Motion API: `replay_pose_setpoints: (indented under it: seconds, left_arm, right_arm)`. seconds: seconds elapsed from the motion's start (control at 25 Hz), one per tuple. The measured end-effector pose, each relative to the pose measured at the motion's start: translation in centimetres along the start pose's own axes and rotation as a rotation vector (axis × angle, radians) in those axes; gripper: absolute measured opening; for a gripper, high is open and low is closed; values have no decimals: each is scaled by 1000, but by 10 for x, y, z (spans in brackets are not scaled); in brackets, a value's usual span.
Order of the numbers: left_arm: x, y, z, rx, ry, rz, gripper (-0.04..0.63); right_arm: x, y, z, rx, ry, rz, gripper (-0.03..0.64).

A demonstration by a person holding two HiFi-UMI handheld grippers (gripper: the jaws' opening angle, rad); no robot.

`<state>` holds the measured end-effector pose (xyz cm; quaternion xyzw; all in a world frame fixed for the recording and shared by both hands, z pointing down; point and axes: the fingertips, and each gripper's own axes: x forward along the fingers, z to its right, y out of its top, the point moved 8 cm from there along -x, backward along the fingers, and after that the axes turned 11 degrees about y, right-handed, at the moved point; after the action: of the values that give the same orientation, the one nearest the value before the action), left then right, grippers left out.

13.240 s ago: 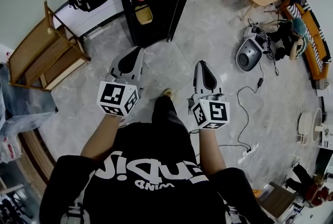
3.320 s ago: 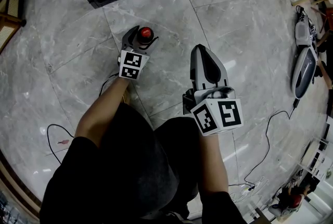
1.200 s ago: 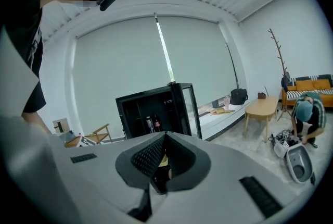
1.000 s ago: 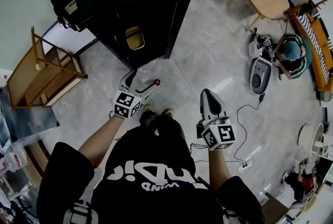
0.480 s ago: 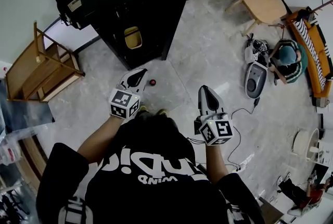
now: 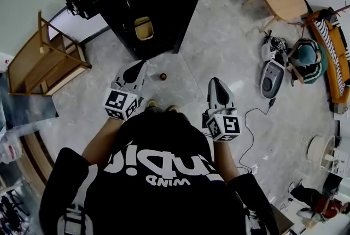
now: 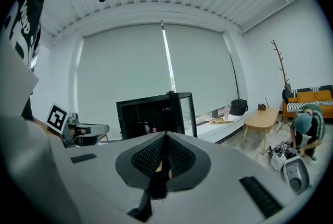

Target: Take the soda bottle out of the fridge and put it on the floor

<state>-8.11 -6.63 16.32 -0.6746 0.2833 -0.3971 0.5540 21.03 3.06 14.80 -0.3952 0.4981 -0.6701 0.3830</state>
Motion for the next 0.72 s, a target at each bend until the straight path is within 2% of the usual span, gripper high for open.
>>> replay_pose_setpoints:
  seconds: [0.32, 0.72]
  left_arm:
    - [5, -12, 1, -26, 35, 27, 6]
    - [13, -3, 2, -9, 42, 21, 6]
  right_arm:
    - [10, -22, 13, 36, -55, -11, 20]
    - [18, -17, 9, 3, -43, -16, 20]
